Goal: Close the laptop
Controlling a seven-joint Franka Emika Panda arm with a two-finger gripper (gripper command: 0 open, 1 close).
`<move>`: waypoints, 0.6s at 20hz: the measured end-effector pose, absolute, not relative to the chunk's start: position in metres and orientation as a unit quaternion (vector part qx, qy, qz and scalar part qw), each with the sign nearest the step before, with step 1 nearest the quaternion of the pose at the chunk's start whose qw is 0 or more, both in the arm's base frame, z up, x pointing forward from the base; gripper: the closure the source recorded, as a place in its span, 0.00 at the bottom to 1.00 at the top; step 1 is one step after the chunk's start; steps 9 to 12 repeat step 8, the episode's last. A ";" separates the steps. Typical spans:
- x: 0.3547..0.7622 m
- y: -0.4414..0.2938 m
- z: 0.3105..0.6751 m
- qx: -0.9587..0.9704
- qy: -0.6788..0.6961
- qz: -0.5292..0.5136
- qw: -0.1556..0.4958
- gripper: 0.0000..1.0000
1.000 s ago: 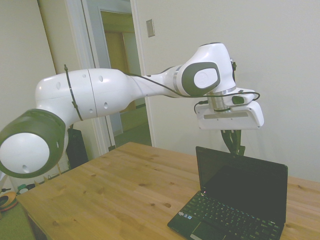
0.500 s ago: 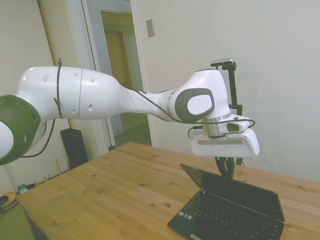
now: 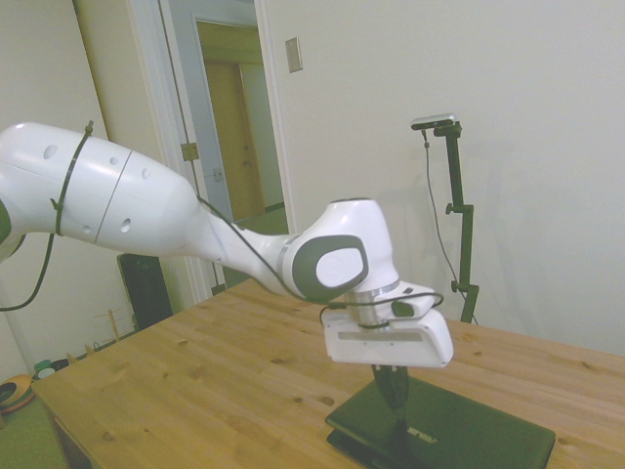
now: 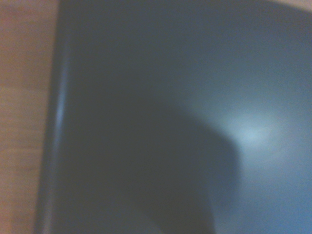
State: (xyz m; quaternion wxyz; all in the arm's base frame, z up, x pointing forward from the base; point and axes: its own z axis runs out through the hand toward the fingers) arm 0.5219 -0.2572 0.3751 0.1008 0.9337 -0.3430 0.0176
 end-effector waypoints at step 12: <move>0.447 -0.204 0.467 0.935 -0.340 0.086 0.053 0.00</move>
